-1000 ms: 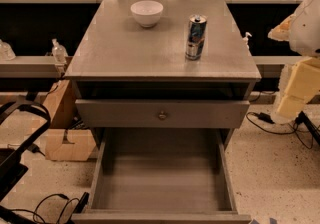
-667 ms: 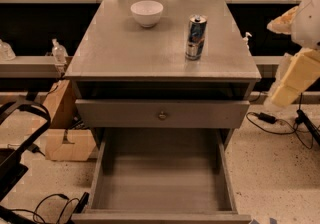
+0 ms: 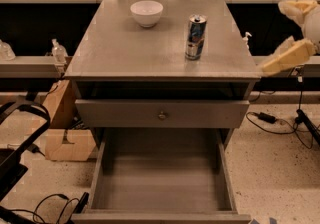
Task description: Place redbull can into middle drawer
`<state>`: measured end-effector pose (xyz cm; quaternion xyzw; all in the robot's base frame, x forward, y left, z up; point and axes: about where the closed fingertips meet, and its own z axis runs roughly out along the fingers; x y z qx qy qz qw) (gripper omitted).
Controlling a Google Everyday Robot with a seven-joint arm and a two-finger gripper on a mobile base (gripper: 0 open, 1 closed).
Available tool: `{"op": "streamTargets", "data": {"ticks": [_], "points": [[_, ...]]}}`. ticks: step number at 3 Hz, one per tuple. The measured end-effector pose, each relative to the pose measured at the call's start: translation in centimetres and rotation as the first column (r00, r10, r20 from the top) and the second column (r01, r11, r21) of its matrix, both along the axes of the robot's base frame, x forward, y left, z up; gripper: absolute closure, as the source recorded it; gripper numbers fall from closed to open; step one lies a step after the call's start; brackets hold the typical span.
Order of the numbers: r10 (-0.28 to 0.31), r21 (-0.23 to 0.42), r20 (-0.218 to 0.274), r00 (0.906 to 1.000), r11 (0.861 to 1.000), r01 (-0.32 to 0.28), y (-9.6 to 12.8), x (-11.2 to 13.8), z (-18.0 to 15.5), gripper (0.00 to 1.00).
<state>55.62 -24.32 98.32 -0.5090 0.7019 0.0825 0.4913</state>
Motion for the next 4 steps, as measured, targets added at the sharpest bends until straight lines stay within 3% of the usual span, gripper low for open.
{"op": "streamTargets", "data": {"ticks": [1, 2, 3, 4], "points": [[0.011, 0.216, 0.137, 0.9906, 0.976, -0.040, 0.8, 3.9, 1.5, 0.00], [0.025, 0.250, 0.140, 0.9898, 0.966, -0.060, 1.7, 4.3, 1.4, 0.00], [0.025, 0.248, 0.139, 0.9899, 0.967, -0.059, 1.7, 4.2, 1.4, 0.00], [-0.001, 0.287, 0.125, 0.9922, 0.957, -0.036, 2.4, 5.8, 0.2, 0.00]]}}
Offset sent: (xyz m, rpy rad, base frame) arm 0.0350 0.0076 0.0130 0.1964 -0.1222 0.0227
